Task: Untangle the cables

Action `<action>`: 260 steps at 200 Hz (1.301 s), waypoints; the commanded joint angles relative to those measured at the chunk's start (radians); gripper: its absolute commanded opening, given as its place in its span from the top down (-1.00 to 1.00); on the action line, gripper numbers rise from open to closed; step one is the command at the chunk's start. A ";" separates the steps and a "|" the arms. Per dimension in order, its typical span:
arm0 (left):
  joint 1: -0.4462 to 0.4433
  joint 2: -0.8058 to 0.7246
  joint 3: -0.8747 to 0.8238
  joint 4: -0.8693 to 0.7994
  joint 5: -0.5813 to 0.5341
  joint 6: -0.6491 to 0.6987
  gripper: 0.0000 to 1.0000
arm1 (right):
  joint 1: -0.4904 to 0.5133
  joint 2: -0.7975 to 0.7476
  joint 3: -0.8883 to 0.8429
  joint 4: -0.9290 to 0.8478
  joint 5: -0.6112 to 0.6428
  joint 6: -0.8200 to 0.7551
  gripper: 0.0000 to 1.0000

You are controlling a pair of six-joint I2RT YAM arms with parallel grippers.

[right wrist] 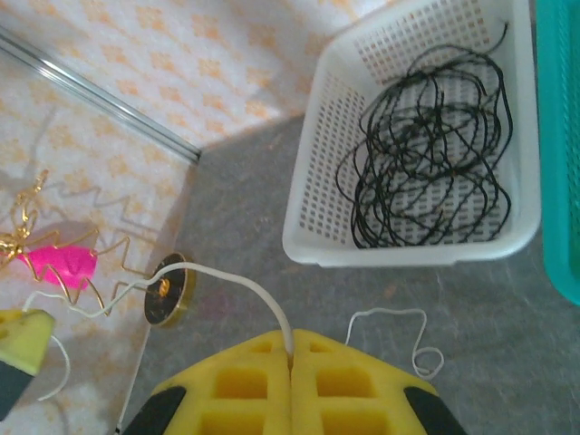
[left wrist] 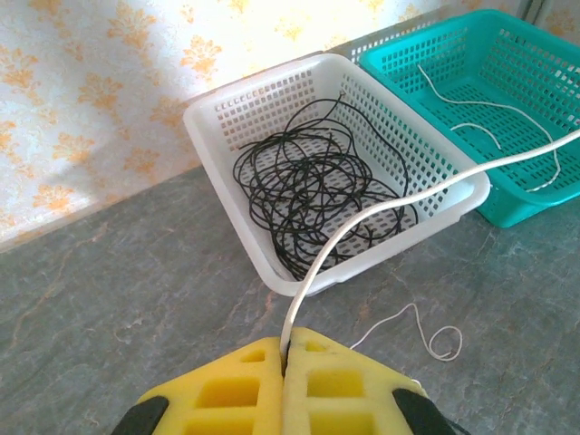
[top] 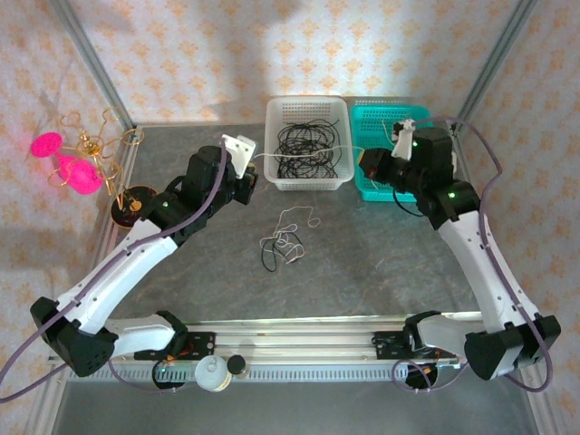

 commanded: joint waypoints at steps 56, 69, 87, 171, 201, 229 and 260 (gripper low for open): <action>-0.006 -0.074 -0.013 -0.150 -0.034 0.171 1.00 | -0.009 -0.094 0.041 -0.049 0.165 -0.259 1.00; -0.006 -0.087 -0.016 -0.140 -0.035 0.175 1.00 | -0.010 -0.129 0.012 -0.008 0.202 -0.362 1.00; -0.006 -0.089 -0.018 -0.154 0.032 0.197 1.00 | -0.008 -0.182 -0.058 0.064 0.201 -0.580 1.00; -0.012 -0.087 -0.051 -0.196 0.092 0.279 1.00 | -0.009 -0.211 -0.174 0.086 0.332 -1.499 1.00; -0.020 -0.134 -0.129 -0.130 0.003 0.339 1.00 | -0.009 -0.181 -0.114 0.045 0.323 -1.566 1.00; -0.032 -0.161 -0.182 -0.089 -0.034 0.389 1.00 | -0.009 -0.137 -0.030 -0.017 0.282 -1.590 1.00; -0.039 -0.183 -0.239 -0.049 -0.051 0.450 1.00 | -0.010 -0.103 0.019 -0.042 0.267 -1.613 1.00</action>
